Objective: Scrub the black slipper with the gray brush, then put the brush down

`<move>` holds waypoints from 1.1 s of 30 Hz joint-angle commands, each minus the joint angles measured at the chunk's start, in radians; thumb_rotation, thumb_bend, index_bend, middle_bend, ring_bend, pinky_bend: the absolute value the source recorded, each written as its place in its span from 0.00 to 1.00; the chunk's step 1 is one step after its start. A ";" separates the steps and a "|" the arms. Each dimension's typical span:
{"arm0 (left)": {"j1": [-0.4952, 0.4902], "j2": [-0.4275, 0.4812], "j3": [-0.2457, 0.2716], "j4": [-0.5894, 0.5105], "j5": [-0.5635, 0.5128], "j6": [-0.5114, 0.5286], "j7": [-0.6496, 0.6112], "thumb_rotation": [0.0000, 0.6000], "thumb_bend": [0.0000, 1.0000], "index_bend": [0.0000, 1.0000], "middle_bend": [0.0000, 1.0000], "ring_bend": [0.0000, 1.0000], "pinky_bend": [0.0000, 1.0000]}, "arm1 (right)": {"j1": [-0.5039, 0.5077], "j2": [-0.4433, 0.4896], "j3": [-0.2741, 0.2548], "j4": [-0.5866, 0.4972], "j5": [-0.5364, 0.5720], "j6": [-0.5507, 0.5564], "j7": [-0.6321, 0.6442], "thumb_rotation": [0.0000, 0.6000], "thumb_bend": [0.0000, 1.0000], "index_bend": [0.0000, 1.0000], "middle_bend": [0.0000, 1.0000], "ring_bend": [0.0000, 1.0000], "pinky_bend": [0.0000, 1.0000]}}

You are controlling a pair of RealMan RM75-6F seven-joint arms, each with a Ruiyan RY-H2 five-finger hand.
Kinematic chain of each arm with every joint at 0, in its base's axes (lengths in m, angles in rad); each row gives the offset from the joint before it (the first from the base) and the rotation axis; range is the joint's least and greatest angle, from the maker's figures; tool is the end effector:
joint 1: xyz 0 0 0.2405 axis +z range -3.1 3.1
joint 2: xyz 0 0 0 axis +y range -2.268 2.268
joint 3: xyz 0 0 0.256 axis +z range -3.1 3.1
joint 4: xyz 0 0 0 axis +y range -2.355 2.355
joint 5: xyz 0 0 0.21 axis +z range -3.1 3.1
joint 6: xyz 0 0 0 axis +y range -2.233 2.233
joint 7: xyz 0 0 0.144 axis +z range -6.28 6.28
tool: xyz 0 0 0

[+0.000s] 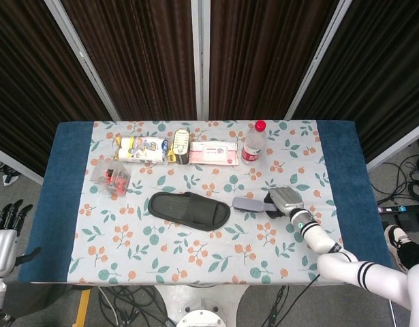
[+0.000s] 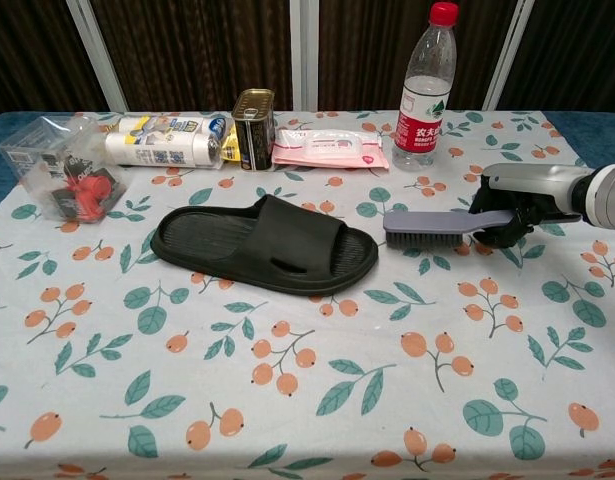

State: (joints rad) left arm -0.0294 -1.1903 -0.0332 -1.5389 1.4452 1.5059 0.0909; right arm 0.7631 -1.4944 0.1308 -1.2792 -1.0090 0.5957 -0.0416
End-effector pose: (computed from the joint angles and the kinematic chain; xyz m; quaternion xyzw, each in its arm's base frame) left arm -0.3357 0.1597 0.1463 -0.5824 -0.3876 -0.3350 0.6312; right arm -0.2243 -0.3630 -0.0202 0.7210 -0.5280 0.2543 0.3699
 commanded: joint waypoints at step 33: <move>-0.695 -0.185 -0.116 0.144 0.092 -0.740 -0.259 1.00 0.16 0.15 0.14 0.09 0.14 | 0.030 0.343 0.049 -0.361 -0.350 0.107 0.175 1.00 0.62 1.00 0.97 1.00 1.00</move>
State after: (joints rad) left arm -0.6660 -1.3159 -0.1346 -1.4500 1.5886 0.8323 -0.2025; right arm 0.7846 -1.1472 0.1775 -1.6343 -1.3748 0.7091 0.1503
